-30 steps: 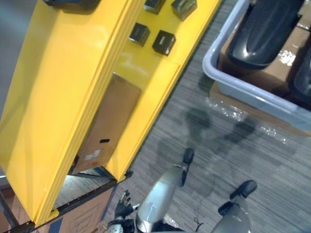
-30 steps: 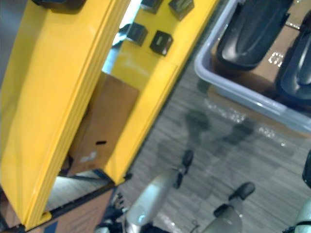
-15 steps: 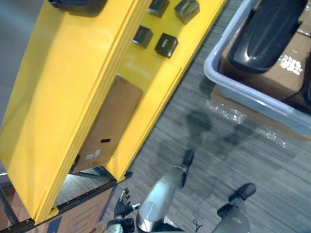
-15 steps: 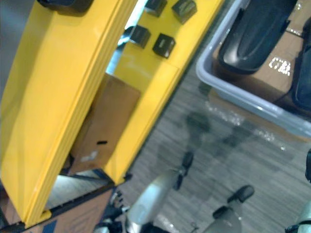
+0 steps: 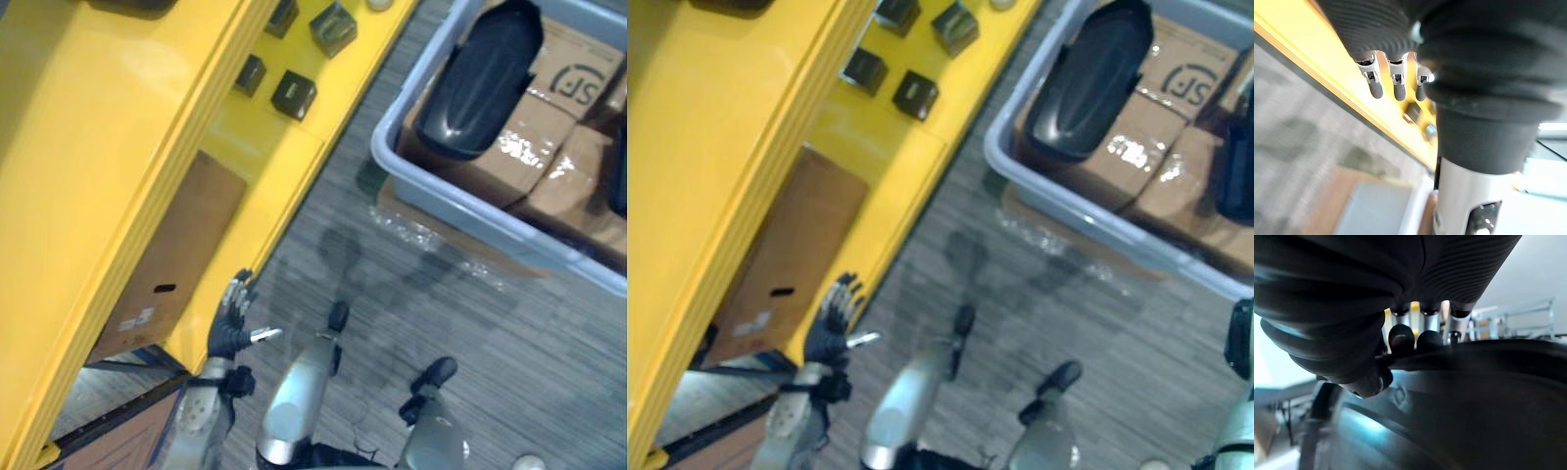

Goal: Walk over and take plastic housings, then place them on the shelf

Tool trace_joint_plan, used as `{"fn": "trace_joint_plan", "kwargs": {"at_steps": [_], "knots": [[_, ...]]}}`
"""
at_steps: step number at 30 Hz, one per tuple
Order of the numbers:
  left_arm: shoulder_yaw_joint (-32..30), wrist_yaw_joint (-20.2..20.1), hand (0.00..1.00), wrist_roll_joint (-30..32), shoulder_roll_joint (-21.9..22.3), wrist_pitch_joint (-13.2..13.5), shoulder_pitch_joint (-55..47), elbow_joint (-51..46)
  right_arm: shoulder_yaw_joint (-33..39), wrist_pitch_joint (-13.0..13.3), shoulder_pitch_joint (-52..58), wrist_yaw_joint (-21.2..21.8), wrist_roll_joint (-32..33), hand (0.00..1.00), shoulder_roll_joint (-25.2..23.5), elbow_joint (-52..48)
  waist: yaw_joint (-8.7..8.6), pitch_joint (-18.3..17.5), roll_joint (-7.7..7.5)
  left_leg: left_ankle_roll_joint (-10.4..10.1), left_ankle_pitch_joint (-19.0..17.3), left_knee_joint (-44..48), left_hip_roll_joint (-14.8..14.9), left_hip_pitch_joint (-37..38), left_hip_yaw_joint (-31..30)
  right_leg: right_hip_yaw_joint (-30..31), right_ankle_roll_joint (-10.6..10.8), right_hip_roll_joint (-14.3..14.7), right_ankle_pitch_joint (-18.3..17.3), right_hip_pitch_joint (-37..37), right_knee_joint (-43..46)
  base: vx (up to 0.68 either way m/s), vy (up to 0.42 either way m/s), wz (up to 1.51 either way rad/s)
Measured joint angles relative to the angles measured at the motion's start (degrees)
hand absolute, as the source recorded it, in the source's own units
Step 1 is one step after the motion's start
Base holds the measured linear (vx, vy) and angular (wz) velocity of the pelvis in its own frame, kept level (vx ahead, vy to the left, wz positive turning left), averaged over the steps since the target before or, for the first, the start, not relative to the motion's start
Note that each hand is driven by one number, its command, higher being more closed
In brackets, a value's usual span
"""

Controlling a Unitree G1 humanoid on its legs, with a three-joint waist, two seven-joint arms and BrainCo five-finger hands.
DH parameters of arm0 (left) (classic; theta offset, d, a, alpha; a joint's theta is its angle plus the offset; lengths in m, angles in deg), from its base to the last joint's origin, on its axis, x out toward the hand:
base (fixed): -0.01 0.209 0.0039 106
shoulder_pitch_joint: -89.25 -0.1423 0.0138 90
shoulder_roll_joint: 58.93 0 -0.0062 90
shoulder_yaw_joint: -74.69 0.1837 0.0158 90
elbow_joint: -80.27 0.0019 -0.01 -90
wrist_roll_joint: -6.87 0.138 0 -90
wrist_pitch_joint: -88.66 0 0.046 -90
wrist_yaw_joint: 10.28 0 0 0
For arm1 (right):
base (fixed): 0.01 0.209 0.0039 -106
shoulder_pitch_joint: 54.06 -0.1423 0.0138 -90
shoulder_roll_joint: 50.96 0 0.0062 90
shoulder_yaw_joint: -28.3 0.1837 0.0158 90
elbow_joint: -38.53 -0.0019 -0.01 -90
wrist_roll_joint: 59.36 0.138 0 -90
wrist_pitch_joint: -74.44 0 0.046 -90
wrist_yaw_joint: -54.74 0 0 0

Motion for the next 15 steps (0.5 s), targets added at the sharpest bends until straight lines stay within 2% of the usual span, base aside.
{"fn": "trace_joint_plan", "kwargs": {"at_steps": [1, 3, 4, 6, 7, 9, 11, 13, 15], "knots": [[-0.7, -0.8, 0.00, -0.1, -0.1, -0.6, 0.0, -1.4, 0.0, 0.1, 0.8, -0.6, 0.3, 1.00, -0.5, -1.3, -0.15, 0.1, -0.22, 0.0, 0.0, -0.1, 0.2, 0.7, 0.0, 0.0, -0.1, 0.2, 0.1, 0.5, 0.0, -0.02, -0.044, -0.11], [-2.8, -1.9, 0.00, -0.1, -1.1, -2.5, 0.0, -5.9, 0.7, 1.4, 4.7, -2.6, 1.4, 1.00, -3.2, -6.7, -0.80, -0.2, -1.87, -0.1, 0.1, -1.1, 1.4, 3.0, 0.4, 0.1, -1.0, 1.1, 0.7, 1.8, 0.0, -0.04, -0.047, -0.16], [-2.8, -1.9, 0.00, -0.1, -1.2, -2.5, 0.0, -6.0, 0.8, 1.5, 4.8, -2.7, 1.4, 1.00, -3.3, -6.9, -0.81, -0.2, -1.94, -0.1, 0.1, -1.2, 1.4, 3.0, 0.4, 0.1, -1.0, 1.1, 0.7, 1.8, 0.0, -0.03, -0.039, -0.14], [-3.4, -4.0, 0.00, -0.5, -4.5, -4.6, 0.8, -9.3, 4.9, 3.5, 9.1, -5.6, 1.5, 1.00, -7.5, -11.2, -1.26, -1.4, -5.48, -0.7, 0.5, -2.5, 2.3, 4.6, 1.0, 0.2, -1.1, 1.8, 0.8, 2.4, -0.3, -0.04, -0.046, -0.16], [-3.4, -4.3, 0.00, -0.7, -4.7, -5.0, 1.1, -9.9, 5.9, 4.3, 10.4, -6.7, 1.7, 1.00, -8.5, -12.5, -1.34, -1.9, -6.43, -0.9, 0.6, -2.8, 2.4, 4.7, 1.1, 0.2, -1.1, 2.0, 0.8, 2.4, -0.5, -0.05, -0.041, -0.12], [-3.3, -5.7, 0.00, -0.8, -4.8, -6.2, 2.9, -10.3, 8.0, 5.7, 13.1, -9.0, 2.2, 1.00, -10.1, -15.4, -1.39, -2.7, -7.87, -1.2, 0.8, -3.1, 2.8, 4.8, 1.3, 0.2, -1.6, 2.4, 1.2, 2.5, -1.2, -0.07, -0.020, -0.09], [-3.2, -5.8, 0.00, -0.7, -4.9, -6.4, 5.3, -10.3, 9.0, 6.7, 15.2, -10.6, 2.2, 1.00, -12.0, -19.0, -1.52, -3.3, -8.87, -1.6, 1.0, -3.4, 3.3, 4.9, 1.4, 0.2, -2.2, 3.1, 1.6, 2.5, -1.7, -0.10, -0.024, -0.10], [-2.7, -5.4, 0.00, -0.7, -5.5, -7.0, 9.1, -10.3, 9.0, 8.6, 17.5, -12.3, 2.1, 1.00, -14.8, -22.9, -1.67, -4.4, -10.49, -2.3, 2.0, -5.0, 3.8, 5.5, 1.6, 0.4, -2.2, 3.7, 1.6, 2.5, -2.5, -0.09, -0.043, -0.06], [-2.3, -4.6, 0.00, -0.8, -5.6, -8.1, 11.3, -10.3, 9.1, 10.4, 18.7, -14.3, 2.1, 1.00, -16.8, -25.8, -2.20, -5.1, -10.94, -2.7, 2.8, -6.3, 3.9, 5.7, 1.5, 0.3, -2.2, 4.0, 1.6, 2.5, -2.8, -0.07, -0.039, 0.00]]}}
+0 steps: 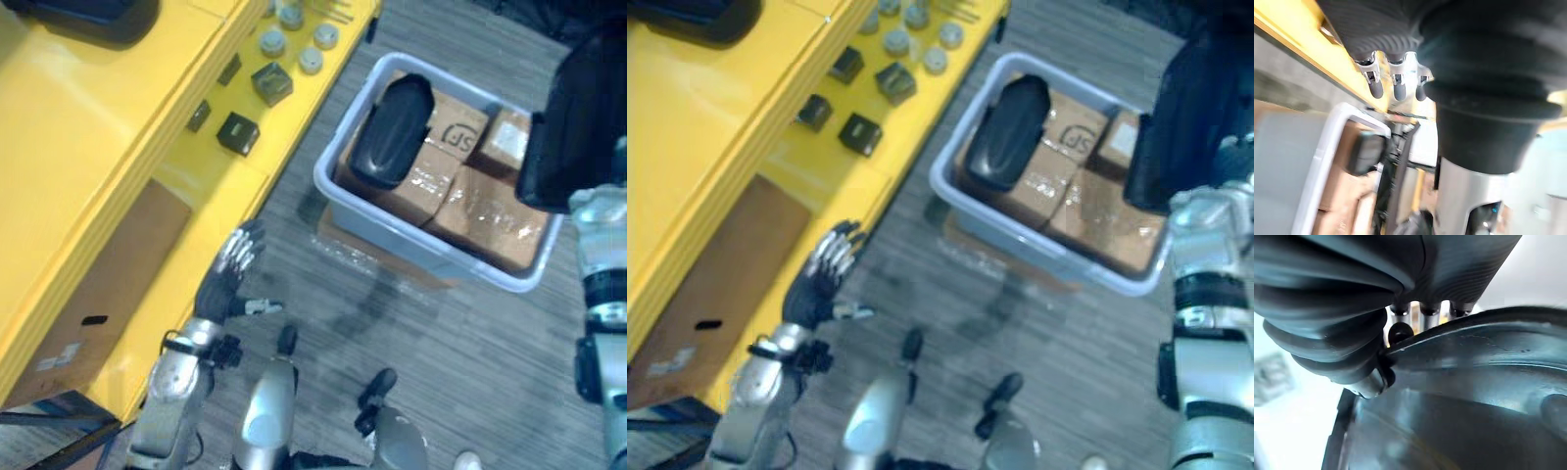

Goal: Walk over and take plastic housings, then place them on the shelf

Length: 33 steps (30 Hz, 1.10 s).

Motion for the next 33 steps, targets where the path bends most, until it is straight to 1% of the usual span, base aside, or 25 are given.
{"fn": "trace_joint_plan", "kwargs": {"at_steps": [1, 2, 3, 4, 6, 7, 8, 9, 10, 12, 13, 15, 16, 17, 18, 21, 25, 26, 27, 29, 30, 33], "knots": [[0.1, 0.3, 0.00, -1.4, 0.6, -0.8, 1.8, 0.0, 0.5, 1.6, 0.5, -1.9, 0.1, 1.00, -2.0, -3.6, -0.52, -0.2, -0.18, -0.2, 1.1, -1.8, 0.0, 0.9, 0.2, 0.0, 0.0, 0.0, 0.0, 0.1, -0.4, -0.09, -0.031, -0.02], [0.3, 0.4, 0.00, -1.8, 1.1, -1.0, 2.4, 0.0, 0.9, 2.5, 0.8, -2.6, 0.2, 1.00, -2.7, -5.2, -0.65, -0.4, -0.11, -0.2, 1.4, -2.3, 0.0, 1.1, 0.4, 0.1, 0.0, 0.0, 0.0, 0.0, -0.6, -0.10, -0.025, -0.09], [1.1, 1.0, 0.00, -1.8, 1.9, -1.3, 3.6, 0.0, 1.6, 4.2, 2.0, -4.3, 0.2, 1.00, -3.8, -8.7, -0.62, -0.7, -0.13, -0.4, 2.0, -3.4, 0.0, 1.6, 1.0, 0.1, 0.0, 0.0, 0.0, 0.0, -1.0, -0.07, -0.011, -0.11], [1.5, 1.5, 0.00, -1.8, 2.2, -1.5, 4.1, 0.1, 1.7, 5.0, 2.4, -5.2, 0.2, 1.00, -4.4, -10.3, -0.57, -0.8, -0.18, -0.4, 2.3, -3.9, 0.0, 2.0, 1.3, 0.3, 0.0, 0.0, 0.0, 0.0, -1.2, -0.07, -0.005, -0.14], [2.9, 2.1, 0.00, -2.2, 3.8, -2.3, 6.5, 1.7, 2.1, 7.4, 5.0, -8.1, -1.0, 1.00, -7.3, -17.2, -1.06, -1.9, -0.26, -0.5, 3.2, -5.9, 0.1, 3.2, 2.0, 1.0, -0.1, 0.0, 0.2, 0.0, -1.4, -0.05, 0.004, -0.15], [3.3, 2.2, 0.00, -2.2, 4.2, -2.3, 7.4, 2.8, 2.1, 7.8, 5.9, -8.6, -1.8, 1.00, -7.9, -18.7, -1.11, -2.4, -0.27, -0.5, 3.3, -6.3, 0.2, 3.4, 2.3, 1.4, -0.1, 0.0, 0.2, -0.1, -1.4, -0.02, 0.019, -0.19], [4.5, 3.8, 0.00, -2.1, 4.5, -2.4, 9.1, 5.3, 2.1, 8.8, 7.2, -9.1, -3.1, 1.00, -9.7, -21.1, -1.36, -3.5, -0.57, -0.5, 3.7, -7.5, 0.2, 4.3, 2.8, 1.7, -0.1, 0.0, 0.2, -0.1, -1.5, 0.00, 0.021, -0.15], [4.9, 4.9, 0.00, -2.1, 5.0, -2.5, 10.6, 7.8, 2.1, 9.7, 8.4, -9.2, -4.4, 1.00, -11.7, -23.1, -2.16, -4.8, -0.90, -0.4, 4.2, -8.6, 0.2, 5.0, 3.0, 1.9, -0.1, -0.1, 0.2, -0.1, -1.5, 0.01, 0.015, -0.13], [5.2, 5.8, 0.00, -2.1, 5.1, -2.7, 11.4, 9.1, 2.1, 10.3, 9.2, -9.4, -4.7, 1.00, -12.4, -24.0, -2.44, -5.4, -1.07, -0.4, 4.4, -9.1, 0.2, 5.2, 3.1, 1.9, -0.1, -0.1, 0.2, -0.1, -1.5, 0.03, 0.013, -0.13], [6.1, 9.6, 0.00, -2.0, 6.1, -3.5, 14.8, 12.8, 2.0, 12.9, 12.3, -9.9, -6.8, 1.00, -14.8, -27.3, -2.64, -6.2, -1.98, -0.3, 4.7, -10.6, 0.3, 7.2, 4.8, 3.4, -0.1, -0.2, 0.3, -0.1, -1.5, 0.03, 0.015, -0.30], [6.3, 10.6, 0.00, -1.9, 6.3, -3.8, 15.5, 13.6, 2.0, 13.6, 13.0, -10.1, -7.4, 1.00, -15.4, -28.1, -2.89, -6.4, -2.10, -0.3, 4.7, -10.9, 0.2, 7.5, 4.9, 3.6, -0.1, -0.2, 0.3, 0.0, -1.4, 0.01, 0.016, -0.27], [6.8, 14.1, 0.00, -1.6, 6.5, -5.3, 17.9, 18.3, 1.6, 16.4, 15.9, -10.2, -9.8, 1.00, -17.7, -30.6, -4.40, -7.2, -2.76, -0.3, 4.7, -11.3, 0.6, 8.1, 5.8, 4.9, -0.4, 0.1, 1.0, -0.2, -1.5, 0.01, 0.022, -0.19], [6.8, 14.8, 0.00, -1.6, 6.5, -5.5, 18.4, 19.8, 1.2, 16.9, 16.6, -10.2, -10.2, 1.00, -18.2, -31.3, -4.85, -7.4, -2.84, -0.3, 4.7, -11.7, 0.8, 8.4, 6.0, 5.0, -0.6, 0.3, 1.3, -0.2, -1.6, 0.01, 0.017, -0.24], [6.9, 16.1, 0.00, -1.6, 6.6, -6.4, 18.9, 22.5, 0.3, 18.3, 18.1, -10.1, -11.2, 1.00, -19.2, -32.3, -5.43, -7.7, -3.10, -0.4, 4.8, -12.1, 1.2, 9.2, 6.2, 5.7, -0.9, 0.7, 1.7, -0.1, -1.6, 0.02, 0.006, -0.28], [7.2, 17.4, 0.00, -1.6, 7.0, -6.9, 19.4, 24.9, -0.5, 19.4, 19.8, -9.7, -11.6, 1.00, -20.1, -33.4, -5.62, -8.1, -3.71, -0.4, 4.8, -12.7, 1.5, 9.9, 6.8, 6.6, -0.9, 0.9, 1.7, -0.1, -1.6, 0.02, 0.002, -0.28], [8.8, 18.7, 0.00, -2.2, 7.3, -7.9, 20.4, 28.5, -2.1, 21.8, 22.4, -8.3, -13.7, 1.00, -21.4, -34.1, -6.20, -9.4, -4.64, -0.6, 4.9, -12.9, 1.8, 10.0, 7.5, 6.8, -0.9, 1.4, 1.7, 0.0, -2.2, 0.02, -0.012, -0.10], [9.1, 18.6, 0.00, -4.5, 8.5, -8.5, 21.0, 31.2, -4.5, 23.4, 22.6, -6.3, -15.5, 1.00, -22.7, -34.1, -6.73, -9.5, -4.63, -0.7, 5.0, -13.0, 1.8, 10.9, 7.7, 7.7, -0.9, 1.4, 1.7, 0.5, -2.5, -0.02, -0.003, -0.07], [9.2, 17.9, 0.00, -6.1, 8.9, -9.0, 21.2, 32.2, -5.3, 23.6, 23.1, -5.7, -15.6, 1.00, -22.8, -34.1, -7.03, -9.6, -4.59, -0.8, 5.0, -13.0, 1.8, 11.1, 7.5, 7.7, -0.9, 1.5, 1.7, 0.9, -2.6, -0.04, -0.001, 0.01], [9.3, 17.4, 0.00, -6.9, 9.2, -9.1, 21.3, 32.8, -5.6, 23.7, 23.5, -5.2, -15.6, 1.00, -22.9, -34.1, -7.02, -10.0, -4.56, -1.0, 4.9, -13.1, 1.9, 11.0, 7.5, 7.7, -0.9, 1.5, 1.7, 0.9, -2.7, -0.05, -0.002, 0.05], [10.4, 16.2, 0.00, -11.0, 9.4, -9.2, 21.3, 34.3, -7.3, 23.8, 25.0, -4.9, -16.0, 1.00, -23.1, -34.0, -7.03, -11.0, -4.26, -1.1, 5.0, -13.9, 1.9, 11.3, 7.4, 7.7, -0.9, 1.6, 1.7, 0.9, -2.9, -0.03, -0.003, 0.00], [10.6, 15.5, 0.00, -12.1, 9.5, -9.4, 21.3, 34.3, -7.9, 23.8, 25.1, -4.9, -16.2, 1.00, -23.2, -33.9, -7.06, -11.0, -4.19, -1.1, 5.0, -13.9, 1.9, 11.4, 7.5, 7.8, -0.9, 1.6, 1.7, 0.9, -2.9, -0.04, -0.005, -0.04], [11.2, 12.8, 0.00, -16.1, 10.5, -9.5, 21.6, 35.1, -10.0, 23.8, 25.2, -4.5, -18.5, 1.00, -23.7, -32.8, -7.37, -11.3, -3.71, -1.3, 5.8, -15.1, 2.0, 11.9, 7.4, 7.8, -0.9, 1.8, 1.6, 0.9, -2.9, -0.04, -0.007, 0.00]]}}
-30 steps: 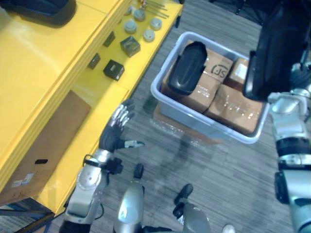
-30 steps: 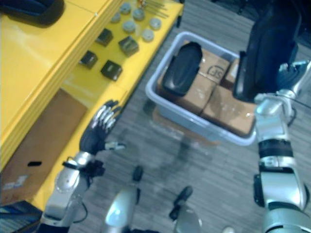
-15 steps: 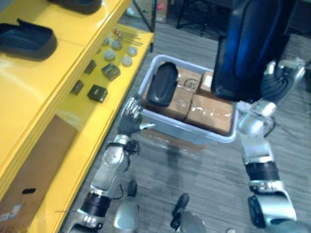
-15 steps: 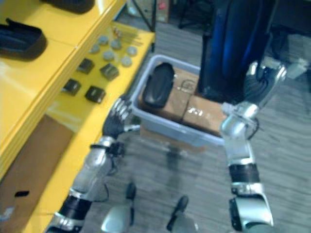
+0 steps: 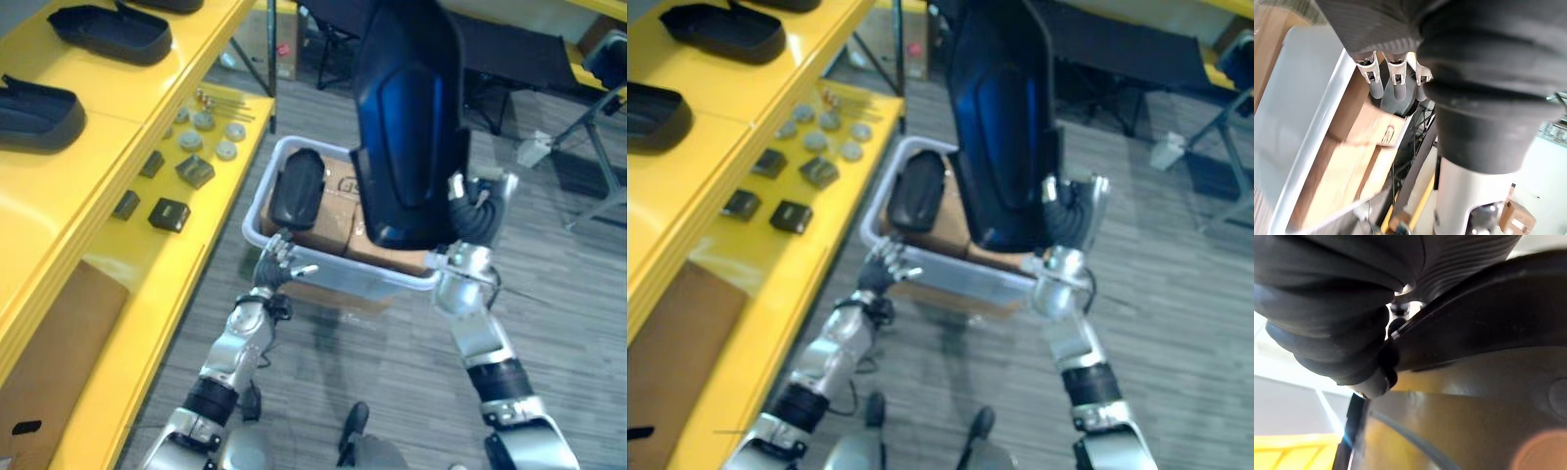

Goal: Walk over and take plastic housings, then place them on the shelf

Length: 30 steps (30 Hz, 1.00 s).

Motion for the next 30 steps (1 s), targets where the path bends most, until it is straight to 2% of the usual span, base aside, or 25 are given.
{"fn": "trace_joint_plan", "kwargs": {"at_steps": [4, 15, 18, 25, 26, 30], "knots": [[2.6, -2.8, 0.00, -4.0, 0.3, 0.0, 1.5, 2.4, -2.6, 0.1, 0.0, 0.7, -1.4, 1.00, -1.2, 4.0, -0.59, -0.1, 0.13, -0.2, 0.9, -0.7, 0.1, 0.0, -0.5, -0.2, 0.0, 0.1, -0.4, 0.0, 0.0, -0.04, -0.007, 0.05], [7.7, -3.0, 0.00, -4.0, 1.5, 1.1, 4.1, 3.7, -8.1, 0.4, 1.8, 1.8, -2.6, 1.00, -2.9, 8.8, -0.90, -0.3, -0.09, -0.4, 1.9, -0.8, 0.1, 0.0, -1.2, -0.8, 0.1, 0.2, -0.9, 0.0, 0.5, -0.01, -0.003, 0.02], [8.2, -2.5, 0.00, -3.9, 1.9, 2.1, 4.2, 5.4, -9.1, 1.5, 2.3, 1.8, -2.6, 1.00, -3.3, 9.6, -1.01, -0.4, -0.35, -0.4, 1.9, -0.8, 0.1, 0.0, -1.2, -0.8, 0.1, 0.2, -0.9, 0.1, 0.4, 0.00, 0.000, 0.00], [8.8, 2.1, 0.00, -3.0, 2.0, 2.9, 4.2, 6.8, -9.7, 3.3, 3.6, 1.7, -2.5, 1.00, -5.0, 12.9, -0.97, -1.0, -1.02, -0.4, 1.9, -0.8, 0.1, 0.0, -1.3, -1.0, 0.1, 0.3, -0.9, 0.2, 0.2, 0.00, 0.000, 0.00], [8.8, 2.7, 1.00, -3.1, 2.0, 2.9, 4.2, 8.0, -11.0, 3.4, 3.8, 1.7, -2.5, 1.00, -5.0, 13.1, -0.99, -1.2, -1.23, -0.4, 1.9, -0.8, 0.2, 0.0, -1.3, -1.0, 0.1, 0.3, -0.9, 0.3, 0.1, 0.00, 0.000, 0.00], [8.4, 5.2, 1.00, -3.7, 2.1, 3.4, 4.1, 10.0, -13.1, 3.9, 4.9, 1.8, -1.6, 1.00, -5.4, 13.2, -0.93, -1.3, -1.40, -0.4, 1.9, -0.8, 0.2, 0.3, -1.5, -1.4, 0.2, 0.4, -0.9, 1.0, -0.2, 0.00, -0.001, 0.03]]}}
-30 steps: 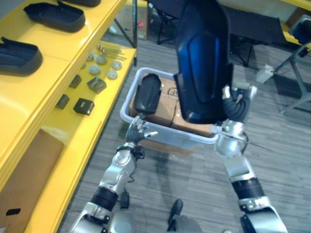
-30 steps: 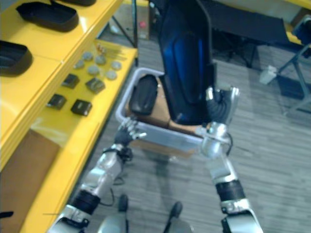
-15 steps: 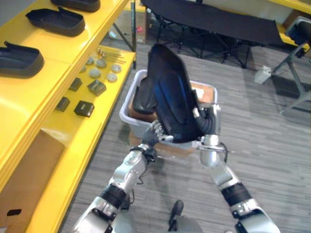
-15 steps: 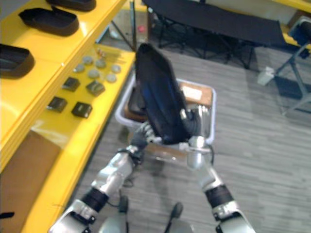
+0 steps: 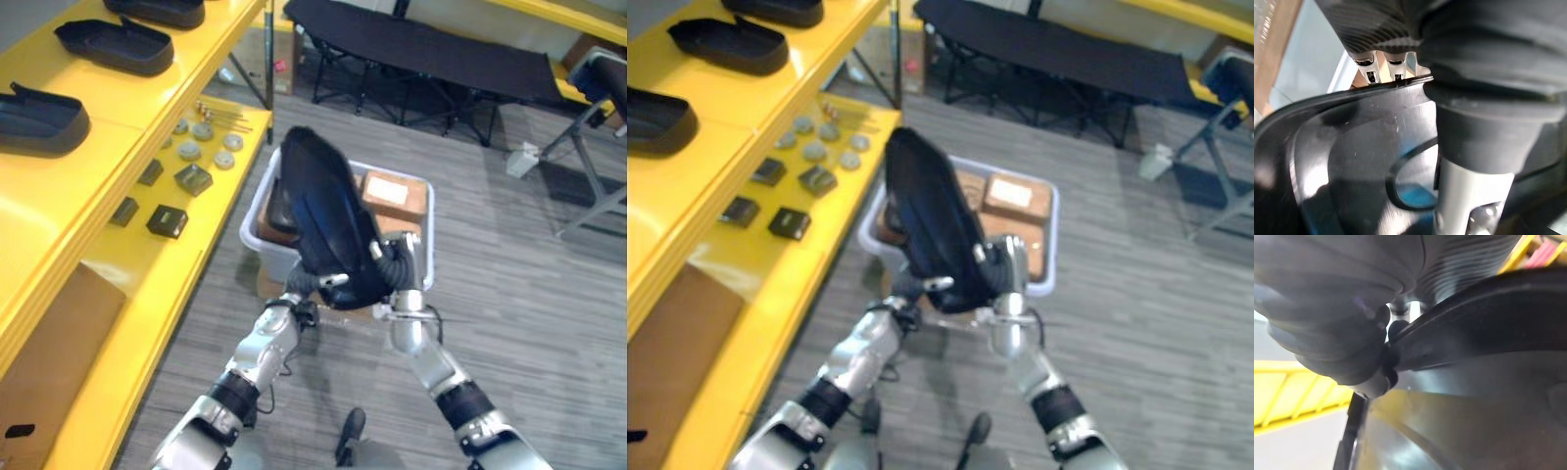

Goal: Walk over and take plastic housings, then place them on the shelf

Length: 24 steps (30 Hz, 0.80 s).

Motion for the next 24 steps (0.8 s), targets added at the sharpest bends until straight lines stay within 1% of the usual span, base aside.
{"fn": "trace_joint_plan", "kwargs": {"at_steps": [1, 2, 3, 4, 6, 8, 10, 13, 17, 21, 22, 24], "knots": [[-0.2, 1.0, 1.00, -0.4, 0.0, 1.1, -0.1, 0.4, -0.4, 0.0, 0.4, 0.0, 0.3, 1.00, -0.7, 0.2, 0.01, 0.0, 0.00, 0.0, 0.0, 0.0, 0.0, 0.0, 0.0, 0.0, 0.0, 0.0, 0.0, 0.0, 0.0, 0.00, 0.000, 0.00], [-0.7, 1.2, 1.00, -1.8, 0.0, 2.3, -0.3, 0.5, -0.4, 0.0, 0.7, 0.0, 0.4, 1.00, -1.3, 0.4, 0.03, 0.0, 0.00, 0.0, 0.0, 0.0, 0.0, 0.0, 0.0, 0.0, 0.0, 0.0, 0.0, 0.0, 0.0, 0.00, 0.000, 0.00], [-1.0, 1.1, 1.00, -3.0, 0.1, 3.8, -0.6, 0.6, -0.5, 0.1, 1.0, 0.0, 0.7, 1.00, -1.9, 0.7, 0.06, 0.0, -0.01, 0.0, 0.0, 0.0, 0.0, 0.0, 0.0, 0.0, 0.0, 0.0, 0.0, 0.0, 0.0, 0.00, 0.000, 0.00], [-1.4, 1.0, 1.00, -3.9, 0.2, 4.2, -0.7, 0.6, -0.6, 0.1, 1.1, 0.0, 0.8, 1.00, -2.2, 0.9, 0.08, 0.0, -0.01, 0.0, 0.0, 0.0, 0.0, 0.0, 0.0, -0.1, 0.0, 0.0, 0.0, 0.0, 0.0, 0.00, 0.000, 0.00], [-3.3, 0.9, 1.00, -4.9, 1.1, 7.0, -0.7, 1.7, -1.1, 0.2, 1.2, -0.1, 2.0, 1.00, -3.2, 1.6, 0.15, 0.0, -0.02, 0.0, 0.0, 0.0, 0.0, 0.1, 0.0, -0.1, 0.0, 0.0, 0.0, 0.1, 0.0, 0.00, 0.000, 0.00], [-3.8, 0.6, 1.00, -5.0, 1.5, 7.9, -0.7, 2.3, -1.4, 0.2, 1.2, -0.1, 2.5, 1.00, -3.5, 1.6, 0.16, 0.0, -0.02, 0.0, 0.0, 0.0, 0.0, 0.1, 0.0, -0.1, 0.0, 0.0, 0.0, 0.1, 0.0, 0.00, 0.000, 0.00], [-5.3, 0.0, 1.00, -6.4, 2.3, 8.6, -0.8, 2.7, -2.5, 0.8, 1.3, -0.6, 2.7, 1.00, -3.9, 1.6, 0.16, 0.0, -0.06, 0.0, 0.0, 0.0, 0.0, 0.1, 0.0, -0.1, 0.0, 0.0, 0.0, 0.1, 0.0, 0.00, 0.000, 0.00], [-6.0, -0.8, 1.00, -7.0, 2.3, 10.6, -1.1, 2.7, -3.0, 1.3, 1.3, -1.8, 3.0, 1.00, -5.2, 1.6, 0.13, -0.1, -0.11, 0.0, 0.0, 0.0, 0.0, 0.2, 0.0, -0.1, 0.0, 0.0, 0.0, 0.1, 0.0, 0.00, 0.000, 0.00], [-6.3, -1.1, 1.00, -6.8, 2.3, 11.1, -1.1, 2.6, -3.5, 1.3, 1.7, -2.7, 4.2, 1.00, -5.9, 1.6, 0.08, -0.2, -0.28, 0.0, 0.0, 0.0, 0.0, 0.2, 0.0, -0.1, 0.1, -0.1, -0.1, 0.1, 0.0, 0.00, 0.000, 0.00], [-5.9, -0.4, 1.00, -3.5, 2.3, 11.0, -1.1, 2.0, -3.4, 1.7, 2.4, -2.8, 4.8, 1.00, -5.9, 1.6, -0.08, -0.2, -0.28, 0.0, 0.0, 0.0, 0.0, 0.3, 0.1, -0.1, 0.1, -0.1, -0.1, 0.1, 0.0, 0.00, 0.000, 0.00], [-5.8, 0.0, 1.00, -2.2, 2.3, 10.8, -1.1, 1.7, -3.4, 2.0, 2.7, -2.8, 5.3, 0.00, -5.8, 1.6, -0.11, -0.2, -0.28, 0.0, 0.0, 0.0, 0.0, 0.3, 0.2, -0.1, 0.1, -0.1, -0.1, 0.1, 0.0, 0.00, 0.000, 0.00], [-5.2, 1.2, 1.00, -1.0, 2.3, 10.6, -1.1, 1.1, -3.3, 3.1, 3.6, -2.6, 6.4, 0.00, -5.8, 1.6, -0.14, -0.2, -0.28, 0.0, -0.1, 0.0, 0.0, 0.3, 0.2, -0.1, 0.1, -0.1, -0.1, 0.1, -0.1, 0.00, 0.000, 0.00]]}}
